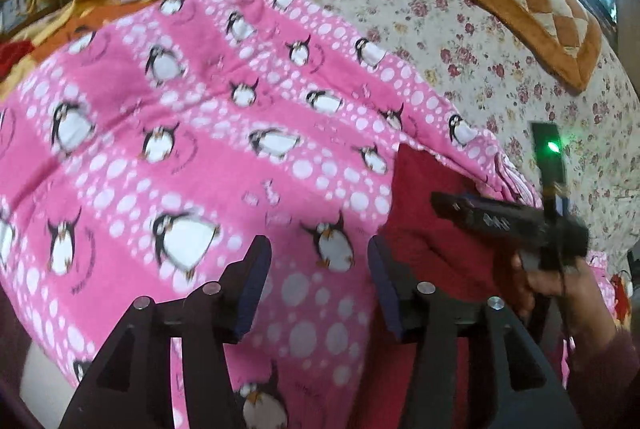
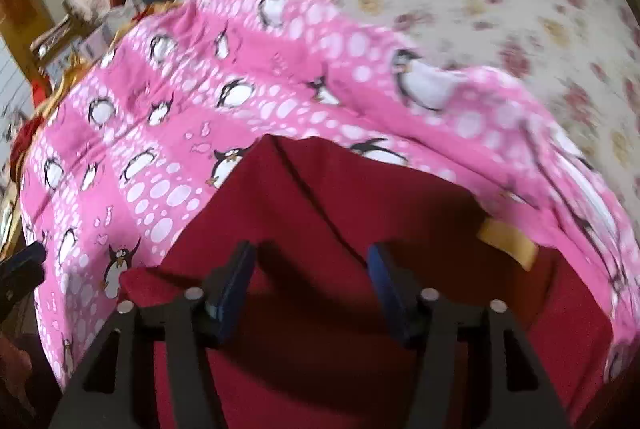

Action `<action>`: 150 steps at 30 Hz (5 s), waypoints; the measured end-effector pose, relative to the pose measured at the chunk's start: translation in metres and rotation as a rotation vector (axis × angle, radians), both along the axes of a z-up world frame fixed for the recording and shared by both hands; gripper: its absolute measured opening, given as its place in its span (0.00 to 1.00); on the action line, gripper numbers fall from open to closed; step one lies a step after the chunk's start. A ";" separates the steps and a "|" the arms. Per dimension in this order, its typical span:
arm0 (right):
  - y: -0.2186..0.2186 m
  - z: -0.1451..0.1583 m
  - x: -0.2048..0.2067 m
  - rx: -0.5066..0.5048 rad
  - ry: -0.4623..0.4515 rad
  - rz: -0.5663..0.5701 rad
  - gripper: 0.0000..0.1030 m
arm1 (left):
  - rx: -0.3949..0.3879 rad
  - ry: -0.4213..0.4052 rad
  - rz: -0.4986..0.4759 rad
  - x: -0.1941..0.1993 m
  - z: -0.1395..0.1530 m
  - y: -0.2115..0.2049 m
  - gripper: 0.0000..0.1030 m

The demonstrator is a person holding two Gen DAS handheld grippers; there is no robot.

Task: Fold small clothes

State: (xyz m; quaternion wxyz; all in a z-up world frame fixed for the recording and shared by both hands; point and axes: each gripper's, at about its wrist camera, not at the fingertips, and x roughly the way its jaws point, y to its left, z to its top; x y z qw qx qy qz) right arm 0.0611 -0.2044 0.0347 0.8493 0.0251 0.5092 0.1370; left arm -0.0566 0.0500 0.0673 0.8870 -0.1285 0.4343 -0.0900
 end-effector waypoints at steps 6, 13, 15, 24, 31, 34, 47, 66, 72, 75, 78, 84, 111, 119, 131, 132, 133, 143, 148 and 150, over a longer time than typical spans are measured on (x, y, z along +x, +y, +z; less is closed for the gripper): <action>0.005 -0.011 0.017 0.019 0.023 0.005 0.63 | -0.012 0.011 0.079 -0.029 -0.010 0.027 0.29; 0.020 -0.009 0.020 0.017 0.036 0.078 0.35 | -0.002 0.010 0.132 -0.029 -0.015 0.043 0.29; 0.027 -0.006 0.018 -0.004 0.028 0.098 0.21 | -0.003 0.020 0.127 -0.028 -0.018 0.043 0.29; 0.043 0.012 0.024 -0.034 -0.050 0.073 0.07 | -0.007 0.020 0.137 -0.025 -0.019 0.045 0.29; 0.060 0.014 0.044 0.017 -0.085 0.061 0.05 | 0.004 0.024 0.132 -0.021 -0.021 0.043 0.29; 0.069 -0.002 0.048 0.001 -0.051 0.078 0.05 | 0.016 0.022 0.129 -0.019 -0.022 0.041 0.29; 0.025 0.041 -0.009 -0.041 -0.090 -0.036 0.35 | 0.086 -0.004 0.105 -0.020 -0.022 0.023 0.29; -0.144 0.051 -0.227 -0.208 -0.051 -0.358 0.58 | 0.097 -0.020 -0.059 -0.001 -0.004 -0.038 0.29; -0.193 0.051 -0.238 -0.111 -0.061 -0.500 0.58 | 0.133 -0.037 -0.058 0.041 0.006 -0.068 0.29; -0.191 0.048 -0.217 -0.079 -0.073 -0.502 0.58 | 0.137 -0.013 -0.043 0.060 -0.009 -0.073 0.29; -0.188 0.034 -0.183 -0.096 -0.064 -0.479 0.58 | 0.200 0.022 -0.044 0.065 -0.034 -0.080 0.29; -0.194 0.017 -0.160 -0.204 -0.056 -0.535 0.04 | 0.223 0.013 -0.063 0.060 -0.043 -0.083 0.29; -0.322 -0.016 -0.282 0.128 -0.027 -1.008 0.10 | 0.214 -0.077 -0.093 0.043 -0.024 -0.093 0.29; -0.347 0.110 -0.322 0.203 -0.350 -0.998 0.05 | 0.176 -0.082 -0.068 0.043 -0.016 -0.082 0.29; -0.250 0.265 -0.225 0.340 -0.416 -0.404 0.05 | 0.103 -0.129 -0.003 0.042 0.004 -0.055 0.29; -0.232 0.264 -0.206 0.335 -0.391 -0.357 0.05 | 0.098 -0.132 0.002 0.042 0.006 -0.052 0.29; -0.217 0.260 -0.193 0.327 -0.370 -0.321 0.05 | 0.094 -0.133 0.006 0.043 0.007 -0.050 0.29; -0.072 0.129 -0.052 0.332 -0.027 -0.082 0.05 | 0.058 -0.126 0.036 0.051 0.008 -0.035 0.29; -0.037 0.053 -0.014 0.338 0.089 -0.083 0.08 | 0.027 -0.104 -0.013 0.054 0.004 -0.042 0.29; -0.029 0.031 -0.002 0.317 0.108 -0.117 0.18 | -0.004 -0.098 -0.048 0.054 0.003 -0.047 0.29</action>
